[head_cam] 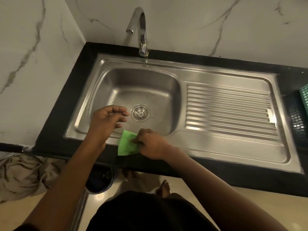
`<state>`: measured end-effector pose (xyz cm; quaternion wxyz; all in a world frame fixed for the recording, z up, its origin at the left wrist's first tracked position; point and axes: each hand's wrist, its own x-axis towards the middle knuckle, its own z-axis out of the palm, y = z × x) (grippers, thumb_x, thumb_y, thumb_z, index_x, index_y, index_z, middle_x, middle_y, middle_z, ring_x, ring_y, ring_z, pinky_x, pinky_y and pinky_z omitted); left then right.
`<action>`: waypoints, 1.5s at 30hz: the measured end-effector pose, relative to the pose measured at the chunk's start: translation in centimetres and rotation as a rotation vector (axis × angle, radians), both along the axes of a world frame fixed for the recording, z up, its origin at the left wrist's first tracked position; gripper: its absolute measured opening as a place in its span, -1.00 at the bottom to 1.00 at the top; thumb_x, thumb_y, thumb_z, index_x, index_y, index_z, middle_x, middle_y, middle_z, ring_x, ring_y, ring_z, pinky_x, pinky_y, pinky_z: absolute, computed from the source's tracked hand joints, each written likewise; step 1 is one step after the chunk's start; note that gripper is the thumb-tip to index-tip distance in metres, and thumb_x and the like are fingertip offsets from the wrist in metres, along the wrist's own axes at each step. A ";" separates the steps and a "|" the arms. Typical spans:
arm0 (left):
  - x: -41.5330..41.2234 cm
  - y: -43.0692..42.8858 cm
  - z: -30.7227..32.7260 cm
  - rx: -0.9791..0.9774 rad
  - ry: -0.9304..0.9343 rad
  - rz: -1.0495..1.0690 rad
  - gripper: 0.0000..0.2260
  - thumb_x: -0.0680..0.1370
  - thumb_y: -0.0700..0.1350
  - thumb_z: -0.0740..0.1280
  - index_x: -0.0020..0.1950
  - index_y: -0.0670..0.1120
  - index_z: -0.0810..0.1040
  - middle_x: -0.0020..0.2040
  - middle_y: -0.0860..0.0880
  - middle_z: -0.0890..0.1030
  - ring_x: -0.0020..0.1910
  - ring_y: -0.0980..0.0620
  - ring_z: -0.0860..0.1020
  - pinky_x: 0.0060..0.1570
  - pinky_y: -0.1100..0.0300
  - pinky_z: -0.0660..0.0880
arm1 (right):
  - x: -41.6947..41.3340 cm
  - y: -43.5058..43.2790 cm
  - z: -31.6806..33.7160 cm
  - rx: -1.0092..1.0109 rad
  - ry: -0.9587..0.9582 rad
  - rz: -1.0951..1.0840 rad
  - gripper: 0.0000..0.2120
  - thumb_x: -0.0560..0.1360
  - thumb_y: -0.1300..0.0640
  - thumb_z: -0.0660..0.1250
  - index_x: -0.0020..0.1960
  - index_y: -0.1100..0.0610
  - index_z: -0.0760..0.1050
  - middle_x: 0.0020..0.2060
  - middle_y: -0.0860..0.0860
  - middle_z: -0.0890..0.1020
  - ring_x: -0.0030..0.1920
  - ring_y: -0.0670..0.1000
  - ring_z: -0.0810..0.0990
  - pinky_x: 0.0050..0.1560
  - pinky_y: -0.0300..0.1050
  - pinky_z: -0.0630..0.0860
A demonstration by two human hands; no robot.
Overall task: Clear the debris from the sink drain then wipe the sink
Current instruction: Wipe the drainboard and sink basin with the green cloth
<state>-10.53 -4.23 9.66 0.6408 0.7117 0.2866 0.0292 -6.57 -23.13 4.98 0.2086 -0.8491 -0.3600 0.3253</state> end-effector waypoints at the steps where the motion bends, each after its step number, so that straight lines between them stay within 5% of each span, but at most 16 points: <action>1: 0.2 0.8 0.1 -0.001 0.001 0.003 -0.76 0.57 -0.31 0.34 0.01 -0.02 0.73 -0.07 -0.01 0.80 -0.08 0.00 0.74 -0.05 0.09 0.63 | 0.0 -0.5 0.1 -0.010 -0.049 0.018 -0.56 0.51 0.13 0.28 0.37 -0.03 0.60 0.34 0.02 0.55 0.37 0.13 0.48 0.38 0.11 0.47; 9: 0.9 6.5 -0.5 -0.028 0.026 -0.009 -0.78 0.51 -0.23 0.38 0.06 -0.03 0.74 -0.01 -0.03 0.80 -0.02 0.00 0.76 0.04 0.03 0.65 | -0.2 -8.6 -0.7 -0.101 -0.222 -0.118 -0.58 0.63 -0.25 0.17 0.32 -0.09 0.61 0.39 -0.11 0.59 0.41 -0.08 0.49 0.36 -0.05 0.54; 14: 1.3 9.2 -1.4 -0.037 0.043 -0.030 -0.78 0.55 -0.27 0.36 0.07 -0.03 0.74 0.00 -0.03 0.80 0.01 -0.06 0.76 0.01 0.06 0.64 | -3.7 -4.0 -1.9 0.018 -0.236 -0.237 -0.58 0.62 -0.07 0.24 0.45 -0.05 0.53 0.40 -0.06 0.59 0.42 -0.04 0.48 0.39 -0.21 0.38; 28: 3.0 15.8 -1.2 -0.041 0.025 -0.017 -0.80 0.51 -0.18 0.36 0.01 0.03 0.75 -0.02 -0.03 0.80 -0.01 -0.05 0.75 0.00 0.07 0.65 | -4.3 22.9 -3.7 0.258 -0.101 0.018 -0.60 0.54 0.33 0.32 0.37 0.25 0.57 0.26 0.21 0.66 0.22 0.24 0.56 0.27 0.07 0.49; 32: 4.0 16.7 -1.6 -0.029 0.035 -0.037 -0.77 0.58 -0.28 0.33 0.03 -0.01 0.73 -0.02 -0.04 0.79 -0.02 -0.06 0.74 -0.03 0.11 0.63 | -3.8 20.0 -4.3 0.250 -0.095 0.112 -0.49 0.55 0.14 0.43 0.49 0.06 0.50 0.48 0.04 0.51 0.48 0.14 0.43 0.46 0.02 0.41; 36: 4.7 16.9 -1.9 -0.034 0.039 -0.066 -0.79 0.57 -0.26 0.35 0.09 -0.07 0.73 -0.01 -0.05 0.79 -0.02 -0.05 0.75 -0.03 0.13 0.63 | -1.5 11.6 -4.7 0.275 -0.057 0.234 -0.50 0.56 0.21 0.26 0.50 0.10 0.49 0.50 0.03 0.48 0.51 0.11 0.43 0.49 0.02 0.40; 42: 4.8 17.5 -2.0 -0.056 0.019 -0.027 -0.77 0.56 -0.26 0.34 0.06 -0.03 0.74 -0.01 -0.04 0.79 -0.03 -0.02 0.75 -0.07 0.19 0.64 | 1.2 1.7 -3.7 0.166 -0.073 0.221 -0.32 0.48 0.41 0.28 0.56 0.05 0.40 0.56 -0.05 0.40 0.59 -0.05 0.30 0.50 0.00 0.39; 45: 4.4 18.1 -2.1 -0.073 0.017 0.001 -0.77 0.54 -0.25 0.35 0.03 0.01 0.75 -0.01 -0.03 0.79 -0.03 -0.01 0.75 -0.10 0.22 0.65 | -0.2 3.6 -3.5 0.168 -0.112 0.221 -0.46 0.60 0.25 0.32 0.56 0.06 0.40 0.56 0.00 0.40 0.58 0.03 0.33 0.53 0.01 0.34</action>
